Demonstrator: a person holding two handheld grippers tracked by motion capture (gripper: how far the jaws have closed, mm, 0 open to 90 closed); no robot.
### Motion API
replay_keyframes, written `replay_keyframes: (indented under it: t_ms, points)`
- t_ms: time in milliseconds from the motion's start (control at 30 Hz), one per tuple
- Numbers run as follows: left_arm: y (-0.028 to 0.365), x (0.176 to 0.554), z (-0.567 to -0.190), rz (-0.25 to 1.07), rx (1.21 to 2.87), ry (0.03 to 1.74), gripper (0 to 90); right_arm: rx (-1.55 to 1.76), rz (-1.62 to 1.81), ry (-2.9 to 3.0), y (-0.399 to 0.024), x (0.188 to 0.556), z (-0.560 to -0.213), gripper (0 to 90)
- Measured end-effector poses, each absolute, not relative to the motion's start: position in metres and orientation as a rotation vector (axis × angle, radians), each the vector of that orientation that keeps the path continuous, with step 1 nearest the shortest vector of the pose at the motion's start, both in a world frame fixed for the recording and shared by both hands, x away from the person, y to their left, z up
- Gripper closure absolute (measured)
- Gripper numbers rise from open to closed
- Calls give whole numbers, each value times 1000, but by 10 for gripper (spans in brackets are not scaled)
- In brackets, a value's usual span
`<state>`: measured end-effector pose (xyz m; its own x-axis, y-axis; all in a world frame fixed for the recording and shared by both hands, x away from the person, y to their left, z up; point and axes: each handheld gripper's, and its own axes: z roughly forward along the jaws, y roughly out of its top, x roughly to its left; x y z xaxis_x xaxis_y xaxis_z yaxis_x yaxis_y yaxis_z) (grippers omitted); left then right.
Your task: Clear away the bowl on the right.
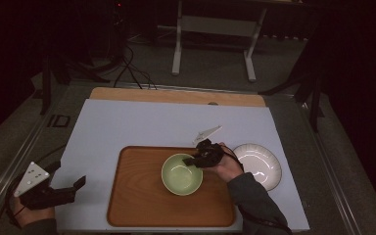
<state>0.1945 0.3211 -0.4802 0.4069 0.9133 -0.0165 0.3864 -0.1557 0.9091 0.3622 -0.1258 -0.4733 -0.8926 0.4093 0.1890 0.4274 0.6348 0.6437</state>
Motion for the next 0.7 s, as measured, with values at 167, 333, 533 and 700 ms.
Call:
replay_keyframes:
  t_ms: [167,333,533,700]
  points:
    - [321,195,-480,710,1734,1140,27,-719,-1109,-2814,-121,363,-477,825]
    - [321,195,-480,710,1732,1140,27,-723,-1102,-2809,-118,362,-481,825]
    - [322,194,-480,712,1729,1141,27,-719,-1090,-2804,-112,362,-486,825]
    - [322,194,-480,712,1729,1141,27,-734,-1081,-2802,-111,363,-490,825]
